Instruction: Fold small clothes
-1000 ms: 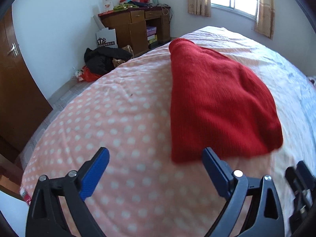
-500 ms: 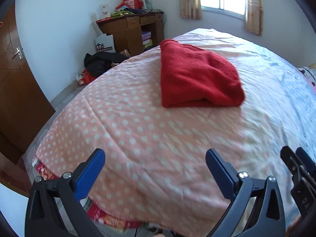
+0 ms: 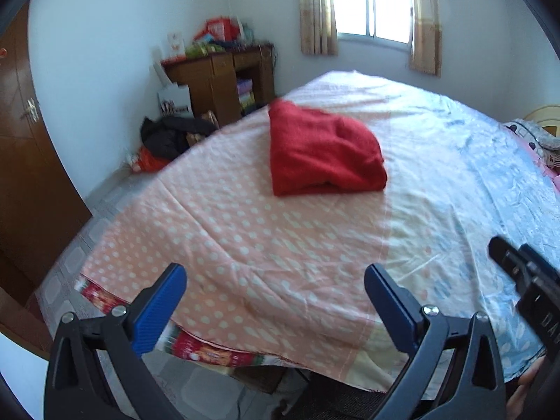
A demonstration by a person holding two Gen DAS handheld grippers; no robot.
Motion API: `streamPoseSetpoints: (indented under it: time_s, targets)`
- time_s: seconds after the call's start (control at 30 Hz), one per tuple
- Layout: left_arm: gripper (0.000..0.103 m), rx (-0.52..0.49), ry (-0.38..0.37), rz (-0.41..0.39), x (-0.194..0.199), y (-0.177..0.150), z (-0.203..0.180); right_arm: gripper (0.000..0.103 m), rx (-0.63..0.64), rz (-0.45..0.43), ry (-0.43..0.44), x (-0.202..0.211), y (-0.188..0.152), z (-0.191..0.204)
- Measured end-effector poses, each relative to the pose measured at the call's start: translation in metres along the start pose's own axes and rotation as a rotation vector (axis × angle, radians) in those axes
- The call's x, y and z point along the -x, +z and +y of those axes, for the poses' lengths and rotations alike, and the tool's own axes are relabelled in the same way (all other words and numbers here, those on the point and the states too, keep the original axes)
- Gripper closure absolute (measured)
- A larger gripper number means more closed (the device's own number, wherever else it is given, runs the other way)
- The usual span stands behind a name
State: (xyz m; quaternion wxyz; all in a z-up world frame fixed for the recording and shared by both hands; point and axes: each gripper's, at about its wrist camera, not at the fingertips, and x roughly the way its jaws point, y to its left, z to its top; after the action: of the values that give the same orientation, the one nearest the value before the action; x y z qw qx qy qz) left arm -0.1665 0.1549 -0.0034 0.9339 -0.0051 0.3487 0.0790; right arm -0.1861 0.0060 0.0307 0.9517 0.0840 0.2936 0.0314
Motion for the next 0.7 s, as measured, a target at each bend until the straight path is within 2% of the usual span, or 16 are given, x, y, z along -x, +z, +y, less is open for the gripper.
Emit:
streamPoseSetpoints:
  time_s: [0.1, 0.27, 0.4, 0.53, 0.7]
  targets:
    - [0.000, -0.005, 0.021, -0.069, 0.019, 0.006, 0.001, 0.032, 0.004, -0.081, -0.007, 0.025, 0.008, 0.006]
    - [0.000, -0.019, 0.017, -0.169, 0.046, 0.011, 0.000, 0.023, 0.032, -0.240, -0.031, 0.065, 0.015, 0.016]
    - [0.000, -0.026, 0.005, -0.205, 0.059, 0.013, -0.004, 0.023, 0.065, -0.325, -0.055, 0.085, 0.016, 0.023]
    - [0.000, -0.027, 0.001, -0.228, 0.065, 0.013, -0.006, 0.022, 0.084, -0.378, -0.064, 0.095, 0.015, 0.026]
    - [0.000, -0.016, 0.019, -0.233, 0.066, 0.012, -0.006, 0.022, 0.101, -0.386, -0.064, 0.099, 0.013, 0.030]
